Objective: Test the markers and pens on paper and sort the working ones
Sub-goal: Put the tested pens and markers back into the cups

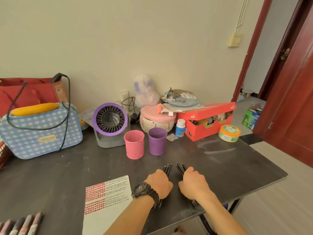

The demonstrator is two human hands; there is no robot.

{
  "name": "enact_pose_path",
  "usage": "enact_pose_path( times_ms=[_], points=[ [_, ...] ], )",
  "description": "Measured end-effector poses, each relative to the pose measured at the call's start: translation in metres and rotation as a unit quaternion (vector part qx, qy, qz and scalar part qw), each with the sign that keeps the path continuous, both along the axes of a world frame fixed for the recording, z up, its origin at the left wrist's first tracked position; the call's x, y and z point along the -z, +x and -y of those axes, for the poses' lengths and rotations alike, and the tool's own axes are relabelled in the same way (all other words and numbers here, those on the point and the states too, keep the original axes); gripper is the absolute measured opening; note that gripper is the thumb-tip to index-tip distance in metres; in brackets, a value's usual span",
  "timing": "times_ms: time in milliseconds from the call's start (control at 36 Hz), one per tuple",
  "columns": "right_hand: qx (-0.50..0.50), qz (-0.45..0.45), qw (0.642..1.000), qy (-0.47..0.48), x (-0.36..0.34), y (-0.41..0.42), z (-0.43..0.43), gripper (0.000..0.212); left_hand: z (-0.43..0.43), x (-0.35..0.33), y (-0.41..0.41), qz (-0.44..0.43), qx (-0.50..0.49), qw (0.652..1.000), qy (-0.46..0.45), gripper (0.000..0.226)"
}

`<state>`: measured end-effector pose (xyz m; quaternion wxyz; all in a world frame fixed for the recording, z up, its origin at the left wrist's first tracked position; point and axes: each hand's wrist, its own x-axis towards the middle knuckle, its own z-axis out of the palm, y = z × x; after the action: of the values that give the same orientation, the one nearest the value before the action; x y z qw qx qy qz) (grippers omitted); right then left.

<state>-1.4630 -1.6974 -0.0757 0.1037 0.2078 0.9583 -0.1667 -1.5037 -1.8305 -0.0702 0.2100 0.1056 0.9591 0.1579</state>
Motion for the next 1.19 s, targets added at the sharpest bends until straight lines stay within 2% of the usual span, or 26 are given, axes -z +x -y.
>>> enact_pose_path(
  times_ms=[83, 139, 222, 306, 361, 500, 639, 694, 722, 778, 861, 1000, 1111, 1194],
  points=[
    [0.024, -0.056, 0.993, -0.102, 0.002, 0.002, -0.011, 0.039, 0.017, -0.003, -0.008, 0.047, -0.012, 0.993, 0.112, 0.027],
    [0.051, -0.095, 0.975, -0.196, 0.006, 0.003, -0.016, 0.037, 0.030, -0.002, -0.012, 0.095, -0.042, 0.970, 0.218, 0.016],
    [0.108, -0.138, 0.923, -0.343, 0.016, 0.005, -0.019, 0.024, 0.047, 0.001, -0.015, 0.141, -0.067, 0.936, 0.315, 0.015],
    [0.158, -0.193, 0.855, -0.454, 0.024, 0.006, -0.017, 0.013, 0.057, 0.006, -0.018, 0.122, -0.098, 0.913, 0.376, 0.012],
    [0.164, -0.218, 0.835, -0.479, 0.027, 0.005, -0.014, 0.014, 0.060, 0.008, -0.020, 0.094, -0.121, 0.900, 0.407, 0.013],
    [0.140, -0.259, 0.823, -0.485, 0.035, -0.005, -0.001, 0.010, 0.068, 0.005, -0.026, 0.050, -0.157, 0.858, 0.486, 0.009],
    [0.150, -0.279, 0.773, -0.550, 0.039, -0.013, 0.011, 0.032, 0.075, -0.003, -0.025, 0.061, -0.160, 0.805, 0.569, 0.029],
    [0.165, -0.303, 0.752, -0.561, 0.035, -0.015, 0.018, 0.038, 0.073, -0.005, -0.023, 0.026, -0.169, 0.792, 0.586, 0.038],
    [0.169, -0.325, 0.750, -0.551, 0.033, -0.015, 0.023, 0.040, 0.072, -0.005, -0.022, -0.007, -0.176, 0.789, 0.589, 0.041],
    [0.162, -0.367, 0.770, -0.496, 0.027, -0.014, 0.033, 0.048, 0.067, -0.003, -0.018, -0.079, -0.186, 0.786, 0.584, 0.043],
    [0.150, -0.399, 0.789, -0.443, 0.023, -0.012, 0.047, 0.060, 0.058, 0.009, -0.012, -0.140, -0.175, 0.787, 0.575, 0.034],
    [0.108, -0.391, 0.823, -0.398, 0.029, -0.013, 0.053, 0.020, 0.047, 0.034, -0.011, -0.165, -0.157, 0.811, 0.539, 0.026],
    [0.093, -0.405, 0.826, -0.382, 0.029, -0.013, 0.047, 0.021, 0.047, 0.043, -0.015, -0.188, -0.166, 0.820, 0.515, 0.030],
    [0.091, -0.403, 0.817, -0.401, 0.025, -0.018, 0.045, 0.020, 0.048, 0.037, -0.020, -0.211, -0.168, 0.817, 0.509, 0.024]
  ],
)
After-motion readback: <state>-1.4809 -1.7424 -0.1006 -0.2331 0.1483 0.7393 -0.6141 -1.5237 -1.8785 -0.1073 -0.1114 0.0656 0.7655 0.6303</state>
